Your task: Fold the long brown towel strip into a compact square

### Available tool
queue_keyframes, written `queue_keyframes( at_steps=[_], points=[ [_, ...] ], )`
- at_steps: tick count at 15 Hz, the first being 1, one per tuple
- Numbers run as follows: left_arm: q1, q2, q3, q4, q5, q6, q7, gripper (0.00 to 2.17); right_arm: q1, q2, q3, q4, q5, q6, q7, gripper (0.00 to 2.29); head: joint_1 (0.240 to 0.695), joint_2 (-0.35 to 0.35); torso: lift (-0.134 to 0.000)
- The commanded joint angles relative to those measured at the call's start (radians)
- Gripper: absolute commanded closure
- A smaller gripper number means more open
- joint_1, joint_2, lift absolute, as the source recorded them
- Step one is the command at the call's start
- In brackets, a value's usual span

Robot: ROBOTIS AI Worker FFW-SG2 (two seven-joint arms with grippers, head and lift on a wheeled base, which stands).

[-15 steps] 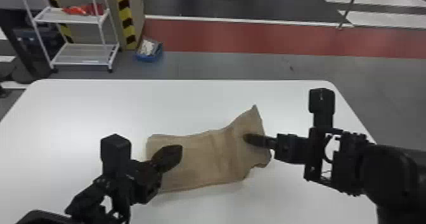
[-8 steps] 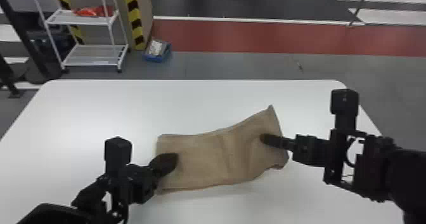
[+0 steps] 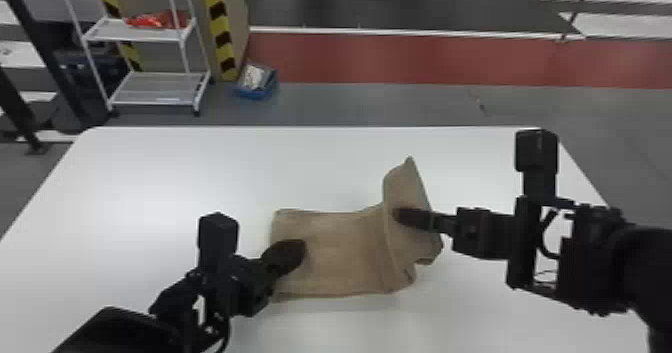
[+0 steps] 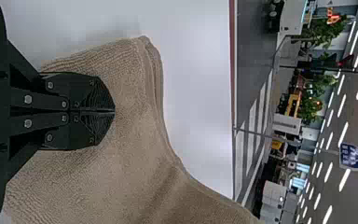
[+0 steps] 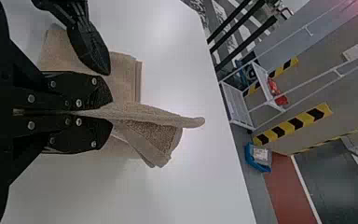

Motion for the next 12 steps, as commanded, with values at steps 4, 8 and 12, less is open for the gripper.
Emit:
queue_keyframes(
  at_steps=[4, 8, 12],
  points=[
    [-0.014, -0.022, -0.078, 0.008, -0.012, 0.0, 0.022, 1.83, -0.041, 0.001, 0.062, 0.039, 0.004, 0.009, -0.016, 1.2, 0.695, -0.047, -0.124],
    [-0.024, -0.024, -0.087, 0.008, -0.012, 0.0, 0.04, 1.83, -0.042, 0.001, 0.09, 0.115, 0.03, 0.006, -0.025, 1.2, 0.695, -0.063, -0.124],
    [-0.027, -0.032, -0.096, 0.012, -0.018, 0.0, 0.048, 1.83, -0.054, 0.001, 0.127, 0.152, 0.058, -0.012, -0.026, 1.2, 0.695, -0.059, -0.124]
  ],
)
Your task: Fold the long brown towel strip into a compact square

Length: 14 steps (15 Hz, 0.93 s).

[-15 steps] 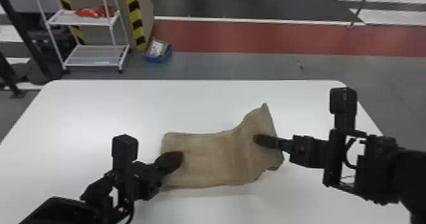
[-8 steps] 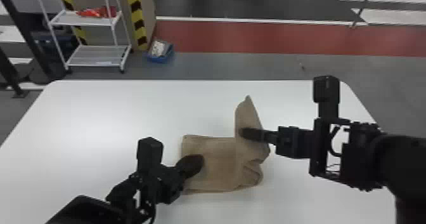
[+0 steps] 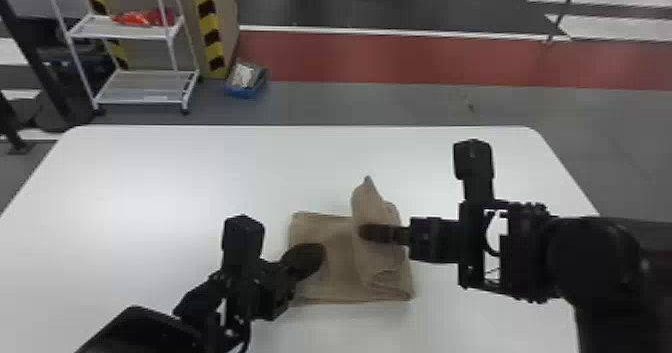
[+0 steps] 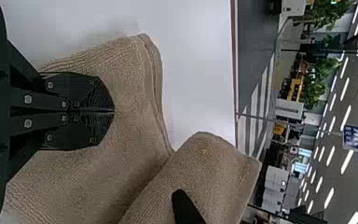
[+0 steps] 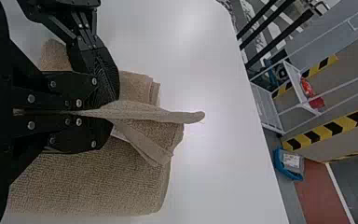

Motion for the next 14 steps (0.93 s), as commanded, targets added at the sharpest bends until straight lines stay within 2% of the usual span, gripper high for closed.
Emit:
queue_keyframes(
  at_steps=[1, 6, 7, 8, 9, 10, 12, 14],
  points=[
    [0.0, -0.003, -0.003, 0.001, -0.002, 0.0, 0.002, 1.83, -0.011, 0.001, 0.029, 0.028, 0.017, -0.016, 0.0, 1.2, 0.695, -0.058, -0.124],
    [0.0, -0.002, 0.003, 0.004, -0.002, -0.003, 0.002, 1.83, -0.032, 0.001, 0.084, 0.1, 0.027, -0.065, -0.007, 1.19, 0.695, -0.041, -0.124],
    [0.001, -0.002, 0.006, 0.004, -0.002, -0.003, 0.0, 1.83, -0.032, 0.001, 0.092, 0.104, 0.027, -0.065, -0.007, 1.13, 0.695, -0.036, -0.124],
    [0.001, 0.0, 0.009, 0.003, 0.0, -0.003, 0.0, 1.83, -0.032, 0.001, 0.099, 0.104, 0.028, -0.062, -0.007, 0.96, 0.695, -0.031, -0.124],
    [0.001, 0.001, 0.011, 0.003, 0.0, -0.006, 0.0, 1.83, -0.029, 0.001, 0.103, 0.104, 0.027, -0.062, -0.007, 0.95, 0.695, -0.02, -0.124],
    [0.001, 0.001, 0.012, 0.004, 0.0, -0.006, 0.0, 1.83, -0.026, 0.001, 0.107, 0.104, 0.027, -0.062, -0.007, 0.85, 0.695, -0.015, -0.124],
    [0.001, 0.003, 0.015, 0.004, 0.0, -0.009, -0.003, 1.83, -0.015, 0.001, 0.106, 0.101, 0.005, -0.062, 0.009, 0.07, 0.695, -0.008, -0.124],
    [0.001, 0.003, 0.024, 0.0, 0.001, -0.018, -0.006, 1.83, 0.011, 0.001, 0.095, 0.072, -0.018, -0.074, 0.015, 0.03, 0.695, 0.005, -0.124]
  ],
)
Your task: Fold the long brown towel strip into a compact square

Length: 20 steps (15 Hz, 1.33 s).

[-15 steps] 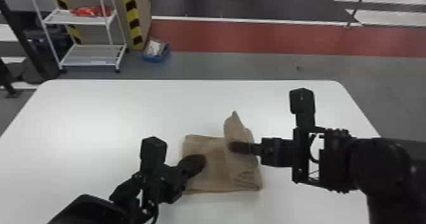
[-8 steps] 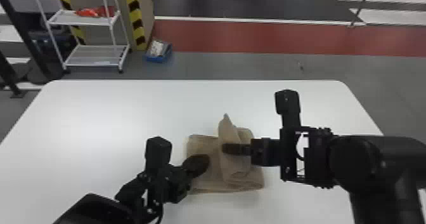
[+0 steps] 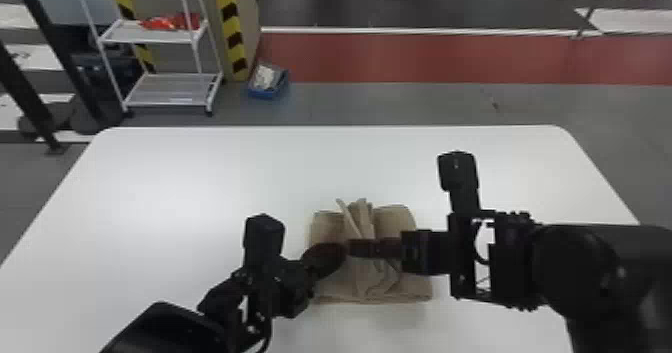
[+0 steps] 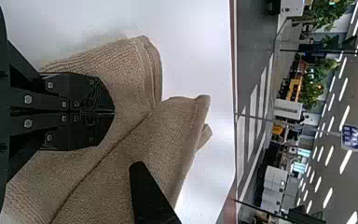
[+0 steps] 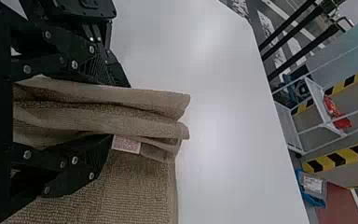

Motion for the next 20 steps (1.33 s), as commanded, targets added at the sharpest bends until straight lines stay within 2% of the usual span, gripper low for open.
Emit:
queue_keyframes(
  at_steps=[1, 10, 13, 15, 18, 19, 20],
  points=[
    [0.001, 0.003, 0.009, -0.011, 0.004, -0.005, -0.001, 1.83, 0.029, 0.001, -0.012, -0.04, -0.013, -0.015, -0.001, 0.03, 0.695, 0.009, -0.124],
    [0.09, 0.017, 0.044, -0.153, 0.009, -0.005, -0.021, 1.82, 0.126, 0.001, -0.063, -0.112, -0.049, -0.082, 0.0, 0.05, 0.695, 0.006, -0.124],
    [0.153, 0.029, 0.124, -0.269, 0.007, -0.005, -0.027, 1.82, 0.16, 0.001, -0.094, -0.171, -0.049, -0.064, 0.0, 0.05, 0.695, 0.011, -0.124],
    [0.191, 0.028, 0.211, -0.332, 0.014, -0.048, -0.038, 1.82, 0.203, 0.001, -0.146, -0.224, -0.087, -0.058, 0.017, 0.05, 0.695, 0.025, -0.124],
    [0.207, 0.024, 0.306, -0.334, 0.046, -0.106, -0.034, 1.82, 0.273, 0.001, -0.187, -0.298, -0.099, -0.055, 0.064, 0.07, 0.695, 0.065, -0.124],
    [0.207, 0.023, 0.325, -0.321, 0.057, -0.115, -0.033, 1.82, 0.295, 0.001, -0.201, -0.32, -0.101, -0.048, 0.086, 0.26, 0.695, 0.082, -0.124],
    [0.207, 0.021, 0.331, -0.306, 0.06, -0.128, -0.031, 1.82, 0.315, 0.001, -0.216, -0.33, -0.119, -0.036, 0.107, 0.66, 0.695, 0.11, -0.124]
  ],
)
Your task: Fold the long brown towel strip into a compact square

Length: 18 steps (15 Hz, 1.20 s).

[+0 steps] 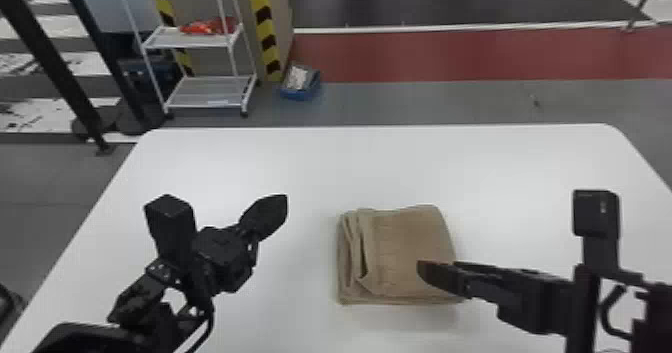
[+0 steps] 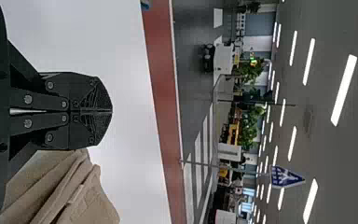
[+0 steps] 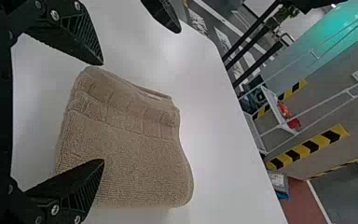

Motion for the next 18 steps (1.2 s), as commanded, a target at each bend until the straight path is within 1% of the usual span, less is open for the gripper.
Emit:
queue_keyframes(
  at_steps=[1, 2, 3, 4, 6, 8, 10, 13, 15, 17, 18],
  points=[
    [-0.001, -0.003, 0.02, 0.03, 0.012, -0.03, 0.001, 1.82, 0.048, 0.001, -0.029, -0.044, -0.021, 0.048, 0.022, 1.48, 0.695, 0.124, -0.124],
    [-0.003, -0.006, 0.018, 0.039, 0.012, -0.036, 0.0, 1.82, 0.066, 0.001, -0.031, -0.056, -0.021, 0.048, 0.025, 1.82, 0.695, 0.132, -0.124],
    [-0.003, -0.007, 0.018, 0.048, 0.014, -0.039, -0.002, 1.82, 0.08, 0.001, -0.031, -0.059, -0.007, 0.048, 0.026, 2.01, 0.695, 0.139, -0.124],
    [-0.003, -0.009, 0.018, 0.054, 0.021, -0.048, 0.0, 1.82, 0.097, 0.001, -0.032, -0.049, 0.004, 0.039, 0.045, 2.04, 0.695, 0.145, -0.124],
    [-0.003, -0.009, 0.018, 0.062, 0.026, -0.057, 0.0, 1.82, 0.131, 0.001, -0.032, -0.029, 0.028, -0.013, 0.065, 2.05, 0.695, 0.145, -0.124],
    [-0.004, -0.009, 0.018, 0.068, 0.029, -0.06, 0.001, 1.82, 0.138, 0.001, -0.029, 0.007, 0.053, -0.071, 0.065, 2.05, 0.695, 0.14, -0.124],
    [-0.007, -0.009, 0.018, 0.071, 0.029, -0.06, 0.001, 1.82, 0.112, 0.001, -0.021, 0.07, 0.071, -0.099, 0.065, 2.05, 0.695, 0.13, -0.124],
    [-0.013, -0.009, 0.018, 0.079, 0.032, -0.06, 0.001, 1.82, 0.052, 0.001, 0.003, 0.16, 0.074, -0.09, 0.068, 2.05, 0.695, 0.123, -0.124],
    [-0.016, -0.009, 0.015, 0.079, 0.032, -0.06, 0.001, 1.82, 0.013, 0.001, 0.035, 0.214, 0.122, -0.096, 0.054, 2.05, 0.695, 0.131, -0.124],
    [-0.018, -0.009, 0.015, 0.079, 0.032, -0.06, 0.0, 1.82, -0.035, 0.001, 0.052, 0.255, 0.134, -0.12, 0.023, 2.05, 0.695, 0.133, -0.124],
    [-0.02, -0.009, 0.015, 0.079, 0.032, -0.06, 0.0, 1.82, -0.056, 0.001, 0.074, 0.261, 0.177, -0.133, 0.0, 2.04, 0.695, 0.133, -0.124]
  ],
)
